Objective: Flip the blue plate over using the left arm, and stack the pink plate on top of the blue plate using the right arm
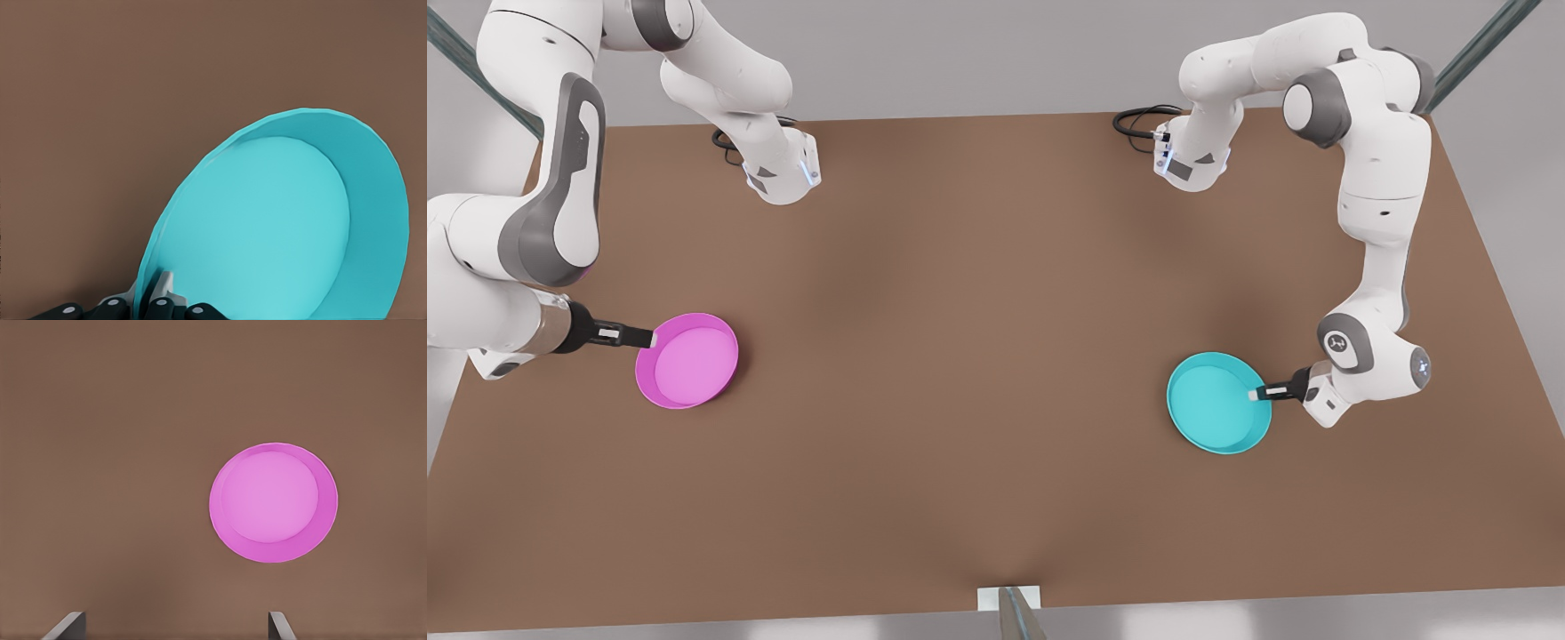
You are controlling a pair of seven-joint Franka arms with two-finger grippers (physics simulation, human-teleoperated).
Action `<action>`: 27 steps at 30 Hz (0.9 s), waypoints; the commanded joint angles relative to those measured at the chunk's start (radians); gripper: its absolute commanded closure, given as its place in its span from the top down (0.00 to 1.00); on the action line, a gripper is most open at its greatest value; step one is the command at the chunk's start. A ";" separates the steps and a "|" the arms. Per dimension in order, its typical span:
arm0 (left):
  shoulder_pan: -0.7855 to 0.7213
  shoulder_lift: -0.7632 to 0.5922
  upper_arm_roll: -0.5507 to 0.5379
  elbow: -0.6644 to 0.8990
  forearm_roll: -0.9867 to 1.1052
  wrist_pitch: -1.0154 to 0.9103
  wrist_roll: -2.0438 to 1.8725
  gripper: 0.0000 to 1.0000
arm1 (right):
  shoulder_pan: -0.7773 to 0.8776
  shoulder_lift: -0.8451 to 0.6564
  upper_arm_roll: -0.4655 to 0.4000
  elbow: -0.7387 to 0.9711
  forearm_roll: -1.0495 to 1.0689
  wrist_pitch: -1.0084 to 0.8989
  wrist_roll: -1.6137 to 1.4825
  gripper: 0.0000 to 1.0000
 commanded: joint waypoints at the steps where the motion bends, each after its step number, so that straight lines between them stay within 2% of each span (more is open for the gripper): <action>1: 0.000 0.000 0.000 0.000 -0.004 -0.001 0.002 0.21 | 0.000 0.000 0.000 0.000 0.000 0.000 0.000 1.00; 11: -0.014 -0.077 0.005 -0.012 -0.007 -0.084 -0.029 0.21 | -0.018 0.001 0.000 0.000 0.005 0.003 -0.008 1.00; 18: -0.115 -0.153 0.018 -0.021 0.004 -0.116 -0.155 0.21 | -0.007 0.006 0.003 0.000 0.011 0.017 -0.006 1.00; 19: -0.156 -0.161 0.058 -0.023 0.005 -0.122 -0.155 0.21 | -0.016 0.008 0.003 0.002 0.011 0.009 -0.008 1.00; 22: -0.190 -0.184 0.069 -0.025 0.096 -0.129 -0.165 0.21 | -0.013 0.008 0.003 0.002 0.011 0.015 -0.008 1.00; 27: -0.261 -0.241 0.081 -0.021 0.402 -0.139 -0.178 0.21 | -0.029 0.008 0.005 0.002 0.011 0.026 -0.008 1.00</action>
